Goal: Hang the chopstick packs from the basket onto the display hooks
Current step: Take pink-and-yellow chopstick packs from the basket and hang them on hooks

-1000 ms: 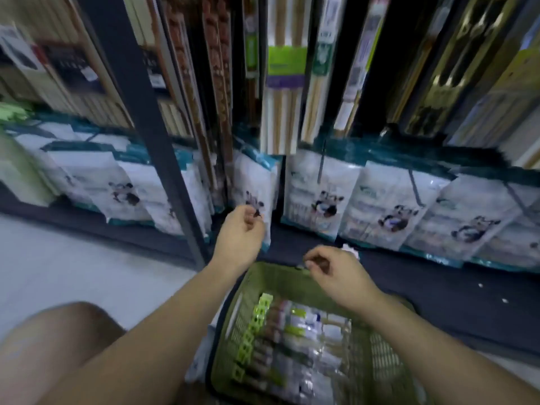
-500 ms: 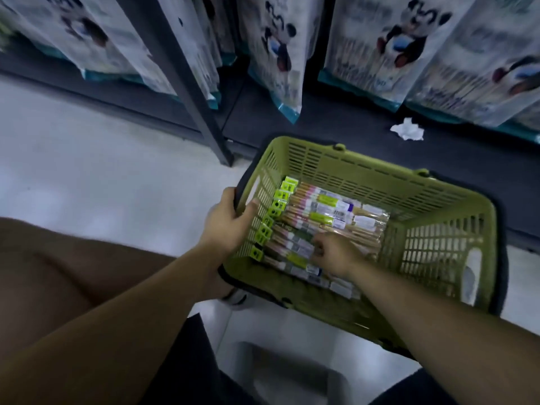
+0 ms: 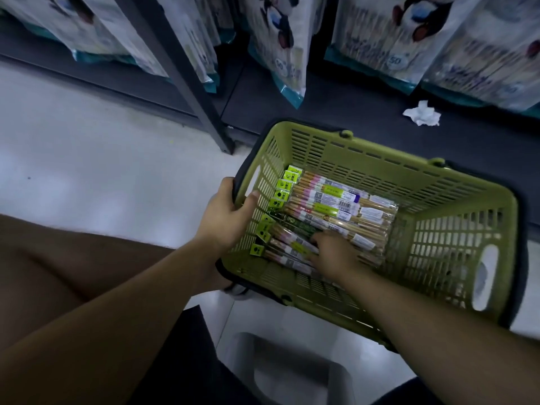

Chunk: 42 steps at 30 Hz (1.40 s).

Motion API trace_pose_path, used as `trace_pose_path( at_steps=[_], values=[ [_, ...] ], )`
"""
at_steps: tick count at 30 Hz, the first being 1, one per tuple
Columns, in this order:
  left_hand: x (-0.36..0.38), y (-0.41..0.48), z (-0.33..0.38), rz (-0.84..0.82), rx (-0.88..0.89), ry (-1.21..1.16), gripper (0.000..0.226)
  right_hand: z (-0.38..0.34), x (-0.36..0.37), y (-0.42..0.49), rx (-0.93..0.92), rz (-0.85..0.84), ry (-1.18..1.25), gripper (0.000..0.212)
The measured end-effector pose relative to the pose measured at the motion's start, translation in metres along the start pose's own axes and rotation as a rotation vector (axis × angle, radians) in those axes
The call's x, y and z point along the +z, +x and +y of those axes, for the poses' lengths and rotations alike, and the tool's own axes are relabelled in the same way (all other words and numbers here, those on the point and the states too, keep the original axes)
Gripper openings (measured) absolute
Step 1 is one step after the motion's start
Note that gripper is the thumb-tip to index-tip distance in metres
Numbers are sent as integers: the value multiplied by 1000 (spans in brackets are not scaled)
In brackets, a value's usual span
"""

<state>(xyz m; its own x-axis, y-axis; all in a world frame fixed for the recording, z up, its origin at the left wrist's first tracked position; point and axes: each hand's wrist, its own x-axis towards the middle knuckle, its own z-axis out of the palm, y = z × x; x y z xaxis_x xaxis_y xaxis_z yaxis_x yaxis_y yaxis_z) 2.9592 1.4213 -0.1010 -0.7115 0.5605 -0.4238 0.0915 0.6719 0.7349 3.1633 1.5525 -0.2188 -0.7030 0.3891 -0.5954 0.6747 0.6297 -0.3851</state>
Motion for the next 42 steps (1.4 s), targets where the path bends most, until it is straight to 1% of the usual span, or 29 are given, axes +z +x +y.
trace_pose_path(
  at_steps=[2, 5, 9, 10, 12, 13, 14, 15, 16, 17, 18, 19, 20, 21, 22, 23, 24, 25, 26, 27, 28, 29, 31, 33, 34, 36, 39, 40, 42],
  values=[
    [0, 1, 0, 2, 7, -1, 23, 1, -2, 1, 31, -24, 97, 37],
    [-1, 1, 1, 3, 8, -6, 25, 4, -4, 1, 40, -48, 112, 28],
    [-3, -2, 5, -25, -9, -4, 25, 6, -9, -1, 52, -21, 154, 34],
    [-6, -1, 8, -64, -25, 15, 27, 6, -13, -2, 52, -16, 180, 31],
    [-18, 4, 17, -197, -64, 117, 36, 8, -27, -7, 53, 42, 253, 10],
    [-24, 6, 22, -255, -76, 212, 43, 6, -36, -10, 54, 82, 321, 11],
    [-31, 8, 28, -249, -60, 333, 51, 4, -47, -14, 50, 132, 390, 21],
    [-35, 9, 34, -168, -19, 445, 57, 0, -58, -16, 44, 178, 457, 26],
    [-38, 7, 41, -43, 48, 500, 55, -7, -71, -20, 40, 213, 520, 29],
    [-39, 3, 49, 80, 118, 493, 45, -15, -83, -21, 34, 236, 586, 30],
    [-37, 0, 56, 155, 174, 439, 33, -26, -95, -23, 21, 245, 674, 28],
    [-34, -2, 62, 158, 195, 372, 24, -37, -105, -25, 3, 231, 800, 22],
    [-28, -4, 66, 98, 185, 284, 19, -49, -113, -27, -21, 185, 936, 15],
    [-21, -6, 68, 5, 153, 170, 18, -61, -118, -28, -48, 127, 1034, 9],
    [-14, -9, 69, -92, 103, 26, 19, -70, -120, -29, -86, 73, 1068, 8],
    [-6, -12, 70, -170, 39, -144, 20, -79, -120, -30, -121, 29, 1060, 9],
    [0, -15, 68, -214, -25, -299, 22, -85, -117, -31, -150, 5, 1025, 13],
    [6, -17, 64, -223, -73, -399, 23, -89, -113, -31, -165, -11, 995, 19],
    [10, -19, 59, -211, -105, -445, 22, -89, -109, -30, -177, -21, 946, 23],
    [13, -19, 54, -201, -139, -474, 22, -88, -106, -31, -183, -29, 916, 23],
    [14, -19, 50, -190, -177, -498, 24, -84, -102, -31, -164, -47, 890, 16],
    [14, -19, 47, -176, -212, -533, 27, -78, -97, -31, -126, -67, 891, 9],
    [11, -16, 45, -146, -234, -606, 27, -57, -83, -29, 5, -81, 844, 16],
    [5, -12, 47, -125, -193, -621, 18, -31, -62, -31, 63, -65, 562, 14],
    [1, -10, 49, -106, -164, -619, 15, -21, -51, -33, 78, -91, 423, 18],
    [-5, -6, 51, -69, -117, -623, 14, -9, -30, -34, 81, -147, 226, 34],
    [-10, -1, 53, -65, -93, -598, 15, -10, -13, -31, 3, -138, -9, 46],
    [-9, -1, 54, -73, -94, -587, 15, -12, -10, -29, -13, -121, -59, 47],
    [-7, -1, 55, -92, -96, -559, 14, -13, -9, -24, -10, -105, -77, 48]
  ],
)
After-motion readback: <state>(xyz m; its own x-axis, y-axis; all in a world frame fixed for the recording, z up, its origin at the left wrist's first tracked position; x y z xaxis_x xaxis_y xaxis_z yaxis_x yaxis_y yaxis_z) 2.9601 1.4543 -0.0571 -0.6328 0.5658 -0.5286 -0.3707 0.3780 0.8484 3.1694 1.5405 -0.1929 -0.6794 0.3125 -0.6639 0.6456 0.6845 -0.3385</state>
